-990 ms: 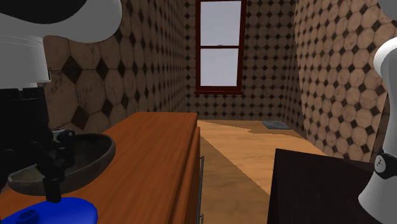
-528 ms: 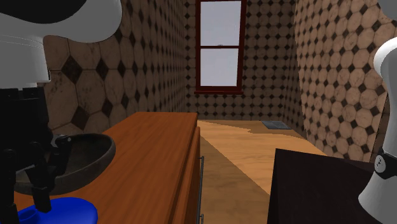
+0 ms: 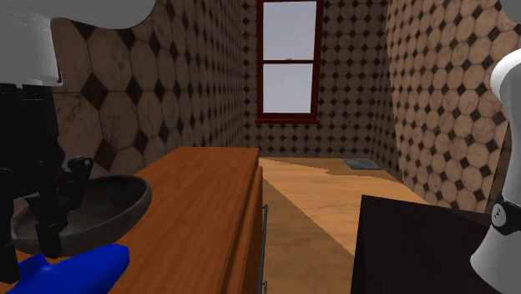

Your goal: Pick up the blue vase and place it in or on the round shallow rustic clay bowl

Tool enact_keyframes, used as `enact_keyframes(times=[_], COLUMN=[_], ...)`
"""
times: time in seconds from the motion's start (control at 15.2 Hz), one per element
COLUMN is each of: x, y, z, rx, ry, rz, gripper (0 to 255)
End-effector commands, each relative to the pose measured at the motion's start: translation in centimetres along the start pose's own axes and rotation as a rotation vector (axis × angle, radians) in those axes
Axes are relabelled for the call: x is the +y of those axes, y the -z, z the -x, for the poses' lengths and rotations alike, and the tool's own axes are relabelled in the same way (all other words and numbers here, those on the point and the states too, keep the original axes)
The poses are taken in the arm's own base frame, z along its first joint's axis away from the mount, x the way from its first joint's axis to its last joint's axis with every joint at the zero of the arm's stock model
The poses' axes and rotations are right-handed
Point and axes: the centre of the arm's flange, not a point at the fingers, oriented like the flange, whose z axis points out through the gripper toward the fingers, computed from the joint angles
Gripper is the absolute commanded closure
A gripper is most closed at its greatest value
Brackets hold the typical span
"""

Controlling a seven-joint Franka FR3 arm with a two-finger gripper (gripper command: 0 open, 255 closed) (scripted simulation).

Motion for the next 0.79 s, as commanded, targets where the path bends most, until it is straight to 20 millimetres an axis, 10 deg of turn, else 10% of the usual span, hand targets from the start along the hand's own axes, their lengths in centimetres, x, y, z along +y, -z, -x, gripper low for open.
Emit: enact_keyframes(times=[0.0, 0.73], x=[-0.1, -0.4], y=[1.1, 6.9], z=[0.1, 0.2], rx=[0.000, 0.000], ry=[0.000, 0.000], rz=[0.000, 0.000], gripper=[255, 255])
